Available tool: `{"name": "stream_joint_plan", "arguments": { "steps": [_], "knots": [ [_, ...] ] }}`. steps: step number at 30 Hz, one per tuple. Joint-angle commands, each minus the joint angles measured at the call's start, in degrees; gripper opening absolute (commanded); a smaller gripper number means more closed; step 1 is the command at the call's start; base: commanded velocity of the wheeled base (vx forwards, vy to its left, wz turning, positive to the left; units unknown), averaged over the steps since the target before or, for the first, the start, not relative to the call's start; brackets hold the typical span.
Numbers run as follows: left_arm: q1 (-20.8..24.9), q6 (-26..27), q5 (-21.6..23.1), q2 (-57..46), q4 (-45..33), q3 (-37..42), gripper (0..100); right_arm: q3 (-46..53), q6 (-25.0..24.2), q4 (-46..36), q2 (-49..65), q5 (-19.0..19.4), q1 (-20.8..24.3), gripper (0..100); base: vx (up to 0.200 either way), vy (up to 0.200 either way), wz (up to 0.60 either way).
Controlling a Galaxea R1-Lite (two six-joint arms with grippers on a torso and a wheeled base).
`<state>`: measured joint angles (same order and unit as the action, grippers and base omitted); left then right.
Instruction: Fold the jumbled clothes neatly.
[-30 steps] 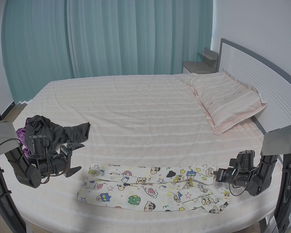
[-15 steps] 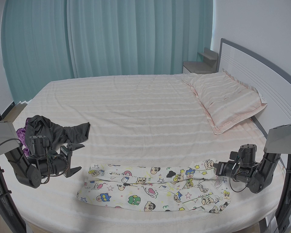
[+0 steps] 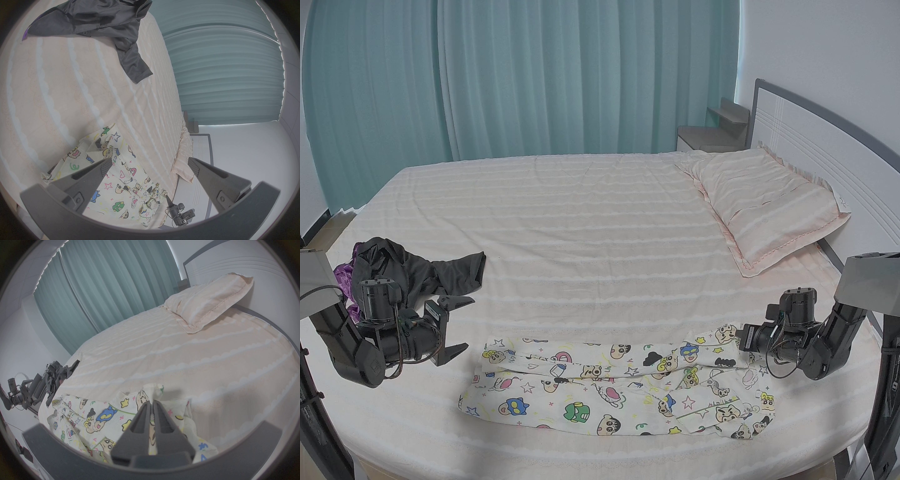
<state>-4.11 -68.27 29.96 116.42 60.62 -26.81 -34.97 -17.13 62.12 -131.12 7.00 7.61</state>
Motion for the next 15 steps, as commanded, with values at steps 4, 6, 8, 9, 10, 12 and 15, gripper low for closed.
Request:
{"name": "stream_joint_plan", "arguments": {
  "steps": [4,6,8,9,10,12,15],
  "knots": [
    [0.0,0.0,0.0,0.2,0.0,0.0,100,-1.9,0.3,-1.4,-0.2,-0.7,-1.7,100,0.0,0.0,0.0],
    [0.0,0.0,0.0,0.2,0.0,0.0,100,-2.3,0.2,-1.0,0.6,-1.5,-2.0,100,0.0,0.0,0.0],
    [0.0,0.0,0.0,0.2,0.0,0.0,100,-2.4,0.1,-0.9,1.9,-2.9,-1.7,100,0.0,0.0,0.0],
    [0.1,0.0,0.0,0.2,0.0,0.0,100,-2.0,0.0,-0.9,2.9,-3.1,-1.3,100,0.0,0.0,0.0],
    [0.2,0.0,0.0,0.2,0.0,0.0,100,-1.8,-0.1,-1.0,3.4,-3.2,-0.9,100,0.0,0.0,0.0],
    [0.2,0.0,-0.2,0.2,0.0,0.0,100,-1.1,-0.5,-1.0,4.9,-3.4,1.4,100,0.0,0.0,0.0],
    [0.2,0.1,-0.2,0.2,0.0,0.0,100,0.6,-1.8,-1.0,5.3,-3.7,5.0,100,0.0,0.0,0.0]
  ]
}}
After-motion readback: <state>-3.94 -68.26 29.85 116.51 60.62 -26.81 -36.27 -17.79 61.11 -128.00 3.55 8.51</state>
